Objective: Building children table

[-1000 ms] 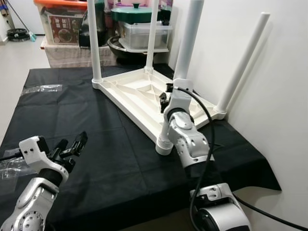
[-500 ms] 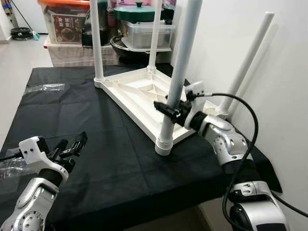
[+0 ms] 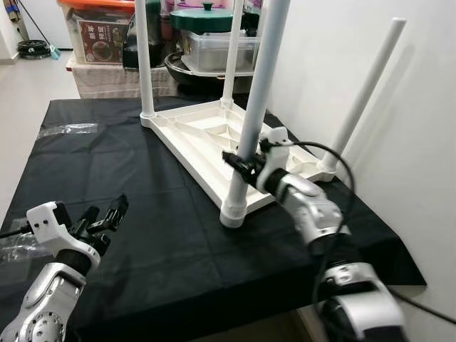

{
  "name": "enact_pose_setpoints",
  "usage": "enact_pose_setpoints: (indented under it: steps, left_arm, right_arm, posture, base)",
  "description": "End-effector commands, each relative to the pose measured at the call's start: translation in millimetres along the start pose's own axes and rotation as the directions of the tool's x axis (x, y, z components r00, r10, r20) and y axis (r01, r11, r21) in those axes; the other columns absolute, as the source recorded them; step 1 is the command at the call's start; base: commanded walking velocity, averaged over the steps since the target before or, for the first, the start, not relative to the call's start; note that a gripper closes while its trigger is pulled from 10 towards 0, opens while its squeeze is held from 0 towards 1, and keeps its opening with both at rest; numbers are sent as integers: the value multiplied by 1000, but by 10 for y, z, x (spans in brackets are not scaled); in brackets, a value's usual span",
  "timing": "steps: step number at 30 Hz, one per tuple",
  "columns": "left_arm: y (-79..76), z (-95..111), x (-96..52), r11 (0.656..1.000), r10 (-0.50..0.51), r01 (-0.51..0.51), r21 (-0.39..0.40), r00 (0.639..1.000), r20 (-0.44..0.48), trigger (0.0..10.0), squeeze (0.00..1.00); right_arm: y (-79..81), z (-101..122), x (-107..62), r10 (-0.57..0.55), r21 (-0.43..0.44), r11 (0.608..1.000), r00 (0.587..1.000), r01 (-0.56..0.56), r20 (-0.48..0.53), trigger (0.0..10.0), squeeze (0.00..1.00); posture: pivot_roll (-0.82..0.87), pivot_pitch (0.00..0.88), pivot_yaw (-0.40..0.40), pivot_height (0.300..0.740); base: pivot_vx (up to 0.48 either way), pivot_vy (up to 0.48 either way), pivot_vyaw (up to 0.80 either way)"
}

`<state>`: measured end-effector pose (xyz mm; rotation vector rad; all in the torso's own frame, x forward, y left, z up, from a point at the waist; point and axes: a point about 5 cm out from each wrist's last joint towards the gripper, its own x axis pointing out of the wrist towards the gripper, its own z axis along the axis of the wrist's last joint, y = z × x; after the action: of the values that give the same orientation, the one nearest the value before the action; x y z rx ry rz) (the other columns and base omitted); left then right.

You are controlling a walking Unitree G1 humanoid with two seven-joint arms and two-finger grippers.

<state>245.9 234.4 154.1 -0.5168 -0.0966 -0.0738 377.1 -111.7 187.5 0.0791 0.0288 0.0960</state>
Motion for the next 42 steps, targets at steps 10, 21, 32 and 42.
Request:
enact_pose_setpoints:
  steps: [10,21,32,42]
  left_arm:
    - [14,-15,3,1000,7,-7,0,1000,-18,10000,0]
    - [35,13,-2,1000,6,-6,0,1000,-7,10000,0]
    - [8,-15,8,1000,-4,4,-1,1000,-8,10000,0]
    - [-13,-26,24,1000,-15,15,-5,1000,-12,10000,0]
  right_arm:
    - [151,-175,-393,-232,-32,972,972,231,-24,0,0]
    - [21,290,-155,103,-46,994,993,-100,63,10000,0]
    - [-112,127,-226,672,-144,723,736,-676,-84,0,0]
    - [-310,-259,-74,-142,-2,990,978,143,-154,0,0]
  posture:
    - [8,0,-95,740]
    - [15,0,-105,740]
    - [18,0,-108,740]
    - [3,0,-93,740]
  base:
    - [0,0,0]
    - [0,0,0]
    - [0,0,0]
    - [0,0,0]
